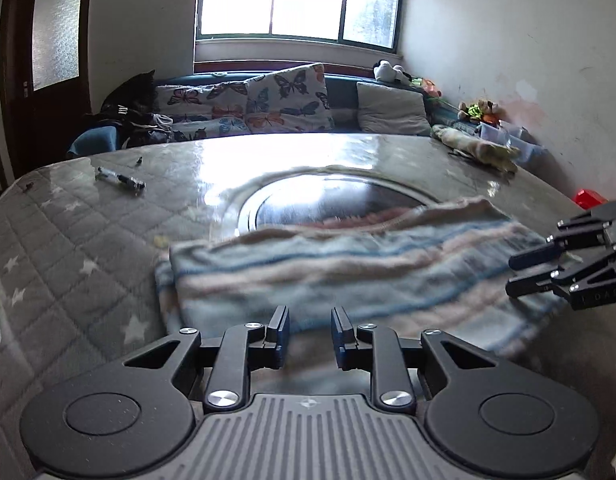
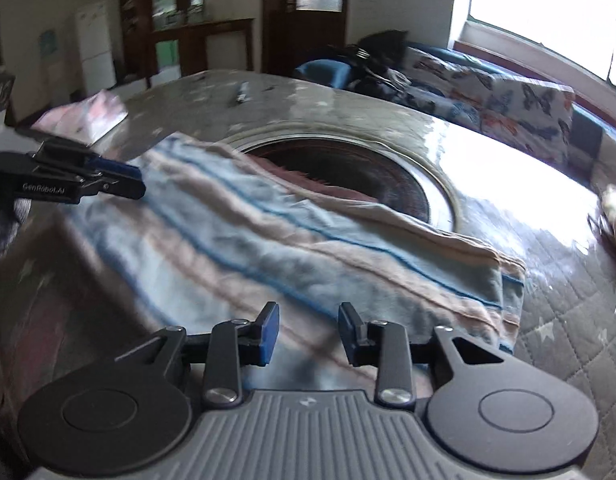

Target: Fold clothes

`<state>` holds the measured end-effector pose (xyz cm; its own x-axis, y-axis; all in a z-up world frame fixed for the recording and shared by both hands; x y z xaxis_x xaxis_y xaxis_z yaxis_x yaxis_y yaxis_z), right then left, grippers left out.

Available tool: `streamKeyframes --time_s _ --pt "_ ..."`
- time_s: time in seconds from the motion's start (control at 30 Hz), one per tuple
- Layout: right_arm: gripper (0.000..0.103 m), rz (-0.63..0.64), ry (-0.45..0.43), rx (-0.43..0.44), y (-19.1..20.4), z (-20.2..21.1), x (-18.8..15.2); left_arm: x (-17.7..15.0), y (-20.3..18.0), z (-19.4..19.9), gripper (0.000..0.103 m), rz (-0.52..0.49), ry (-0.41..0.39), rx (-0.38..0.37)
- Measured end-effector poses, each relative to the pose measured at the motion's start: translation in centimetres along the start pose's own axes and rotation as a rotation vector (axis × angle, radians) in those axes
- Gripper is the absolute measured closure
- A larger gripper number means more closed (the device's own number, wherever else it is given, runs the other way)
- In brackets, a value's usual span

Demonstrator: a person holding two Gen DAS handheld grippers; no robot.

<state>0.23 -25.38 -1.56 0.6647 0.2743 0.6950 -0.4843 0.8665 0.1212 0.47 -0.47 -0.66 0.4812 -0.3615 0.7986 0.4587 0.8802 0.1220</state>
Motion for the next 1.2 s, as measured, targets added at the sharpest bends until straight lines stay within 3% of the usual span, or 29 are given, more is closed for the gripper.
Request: streamKeyframes --time_s 0.23,0.47,0.73,0.87,1.2 --pt "0.070 0.031 -0.040 0.088 4.2 0.1 0.0 0.2 -3.7 0.9 0.078 -0.059 -0.044 -0.061" --pt "0.070 0.076 -0.002 0.122 6.9 -1.6 -0.5 -1.0 -5.9 0.2 0.078 -0.148 -0.011 -0.101" --pt "0.070 0.106 -0.025 0.121 7.7 -1.1 -1.0 -0.4 -6.0 0.7 0.078 -0.129 -0.038 -0.095" --pt "0.071 0.100 -0.015 0.117 7.8 -1.5 -1.3 -1.0 -6.3 -0.2 0.078 -0.135 -0.008 -0.101" --pt "0.071 0.003 -0.030 0.043 4.5 -0.1 -2.3 -1.8 -5.6 0.6 0.076 -0.106 -0.013 -0.100"
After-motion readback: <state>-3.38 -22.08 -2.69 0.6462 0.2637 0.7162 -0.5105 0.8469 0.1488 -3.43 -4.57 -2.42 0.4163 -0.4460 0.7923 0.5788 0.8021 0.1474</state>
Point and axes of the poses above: each gripper's, at about its wrist camera, not at the fingertips, and z roughly against the way its jaws point, y to its left, x to its top, the point moved 4 cm from there along -z, roughly the way its jaws point, and after that the axes turned 14 degrees about -z, right-handed, at the moved point
